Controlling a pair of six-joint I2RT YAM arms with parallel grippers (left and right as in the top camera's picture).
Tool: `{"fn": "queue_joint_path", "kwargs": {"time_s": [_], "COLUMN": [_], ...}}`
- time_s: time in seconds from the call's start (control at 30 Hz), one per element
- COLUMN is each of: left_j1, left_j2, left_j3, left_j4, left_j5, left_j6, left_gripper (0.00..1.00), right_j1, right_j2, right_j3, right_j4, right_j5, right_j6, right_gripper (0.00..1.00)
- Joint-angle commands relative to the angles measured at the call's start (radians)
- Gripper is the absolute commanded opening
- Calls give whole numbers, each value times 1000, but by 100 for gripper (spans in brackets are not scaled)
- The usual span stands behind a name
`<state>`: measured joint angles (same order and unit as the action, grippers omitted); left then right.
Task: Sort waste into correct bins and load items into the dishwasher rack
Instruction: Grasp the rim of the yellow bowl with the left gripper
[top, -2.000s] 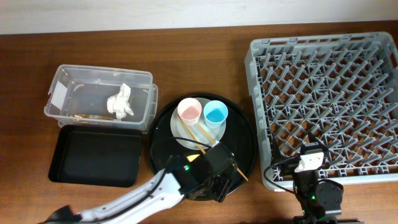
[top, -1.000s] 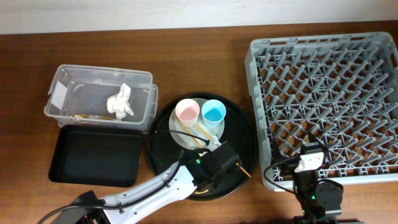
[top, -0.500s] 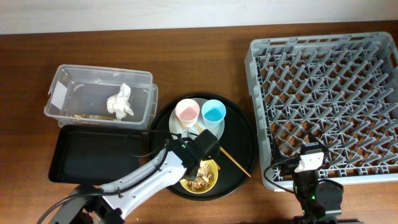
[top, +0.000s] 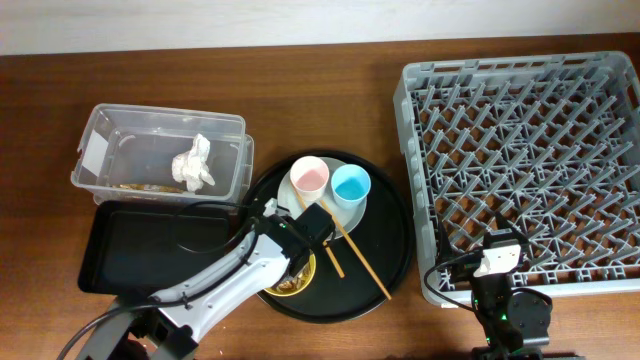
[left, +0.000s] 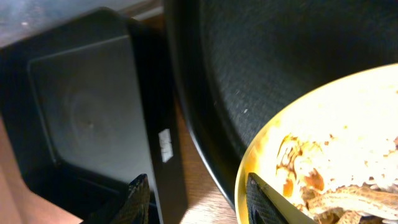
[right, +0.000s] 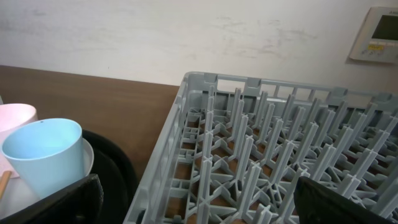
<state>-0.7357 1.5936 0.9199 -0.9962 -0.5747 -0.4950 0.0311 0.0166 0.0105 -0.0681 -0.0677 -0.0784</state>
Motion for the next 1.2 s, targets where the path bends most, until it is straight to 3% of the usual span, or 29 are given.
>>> {"fn": "queue_joint_path", "kwargs": {"time_s": [0.0, 0.1, 0.23, 0.27, 0.4, 0.43, 0.6, 0.93, 1.1, 1.17], "left_j1": [12, 12, 12, 12, -3, -13, -109, -111, -120, -120], "left_j2": [4, -18, -111, -136, -180, -176, -53, 13, 79, 84], "left_j3": [-5, 43, 108, 117, 119, 113, 94, 92, 92, 92], "left_j4": [-5, -23, -55, -57, 27, 49, 151, 161, 171, 176], "left_j5": [-62, -69, -56, -6, 546, 566, 552, 434, 447, 447], "left_j6": [-13, -13, -13, -13, -13, -14, -37, -89, -89, -89], "left_gripper": [50, 50, 70, 70, 47, 45, 43, 35, 34, 21], "right_j1": [-6, -6, -6, -6, -6, -6, -6, -6, -6, -6], "right_j2": [-4, -4, -4, -4, -4, -4, -4, -4, -4, -4], "right_j3": [-5, -5, -5, -5, -5, -5, -5, -5, -5, -5], "right_j4": [-5, -5, -5, -5, -5, -5, -5, -5, -5, -5], "right_j5": [9, 9, 9, 9, 9, 9, 9, 9, 9, 9], "right_j6": [7, 7, 7, 7, 7, 7, 7, 7, 7, 7], "right_gripper": [99, 99, 99, 99, 99, 99, 99, 99, 99, 99]}}
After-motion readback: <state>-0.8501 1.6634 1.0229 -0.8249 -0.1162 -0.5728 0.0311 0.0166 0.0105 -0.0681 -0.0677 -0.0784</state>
